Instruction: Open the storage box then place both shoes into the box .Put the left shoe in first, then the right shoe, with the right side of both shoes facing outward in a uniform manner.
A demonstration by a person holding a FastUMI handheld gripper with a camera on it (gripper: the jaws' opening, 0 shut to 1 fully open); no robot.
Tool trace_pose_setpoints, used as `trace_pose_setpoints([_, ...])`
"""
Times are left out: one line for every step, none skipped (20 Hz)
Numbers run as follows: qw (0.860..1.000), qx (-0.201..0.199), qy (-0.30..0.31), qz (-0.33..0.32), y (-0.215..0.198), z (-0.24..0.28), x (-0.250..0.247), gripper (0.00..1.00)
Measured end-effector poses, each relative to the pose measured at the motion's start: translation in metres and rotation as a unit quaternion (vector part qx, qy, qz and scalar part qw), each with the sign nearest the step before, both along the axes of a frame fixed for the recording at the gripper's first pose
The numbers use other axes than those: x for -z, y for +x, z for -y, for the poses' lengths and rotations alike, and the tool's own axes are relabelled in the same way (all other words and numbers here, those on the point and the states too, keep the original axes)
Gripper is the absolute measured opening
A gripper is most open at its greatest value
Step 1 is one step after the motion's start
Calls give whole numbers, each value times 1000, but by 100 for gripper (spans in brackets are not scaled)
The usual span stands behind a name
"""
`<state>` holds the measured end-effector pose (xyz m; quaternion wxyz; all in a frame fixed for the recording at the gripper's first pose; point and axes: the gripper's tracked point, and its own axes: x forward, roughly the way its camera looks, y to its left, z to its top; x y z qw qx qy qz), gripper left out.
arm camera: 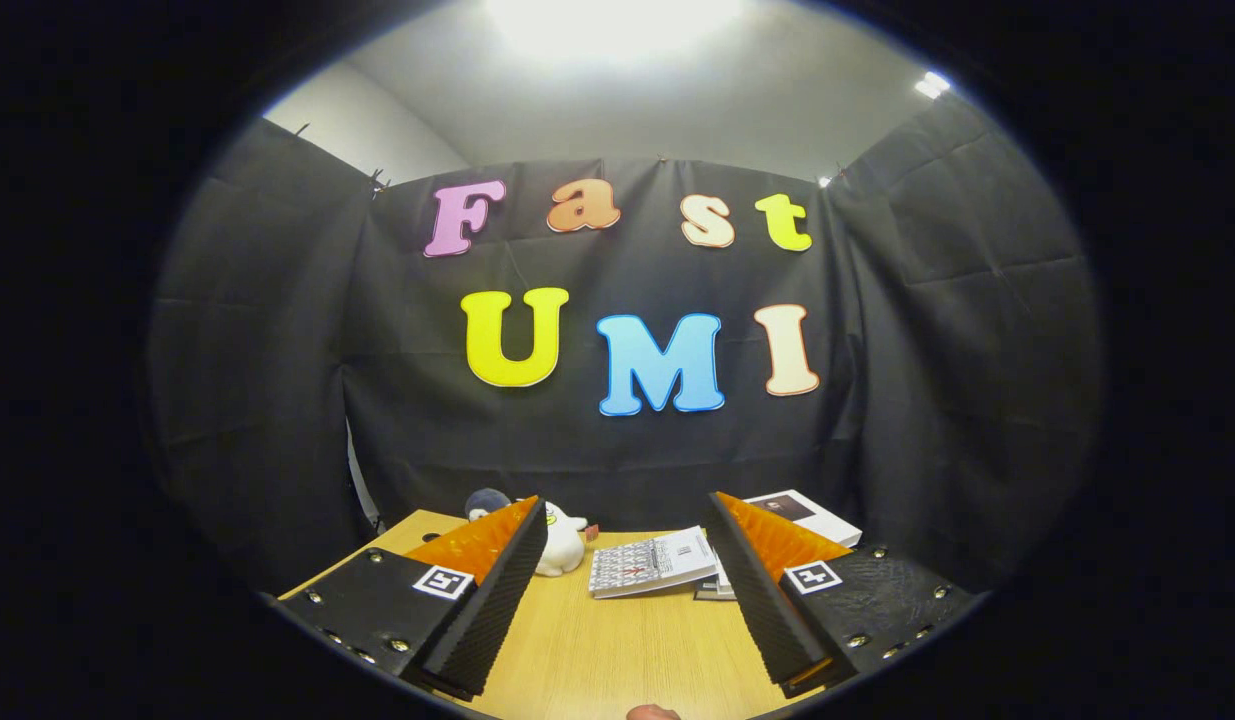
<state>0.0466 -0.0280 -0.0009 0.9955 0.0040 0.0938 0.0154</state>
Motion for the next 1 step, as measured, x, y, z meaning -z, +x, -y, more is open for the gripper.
trace_pose_setpoints([1000,0,-1,1,-1,2,-1,98])
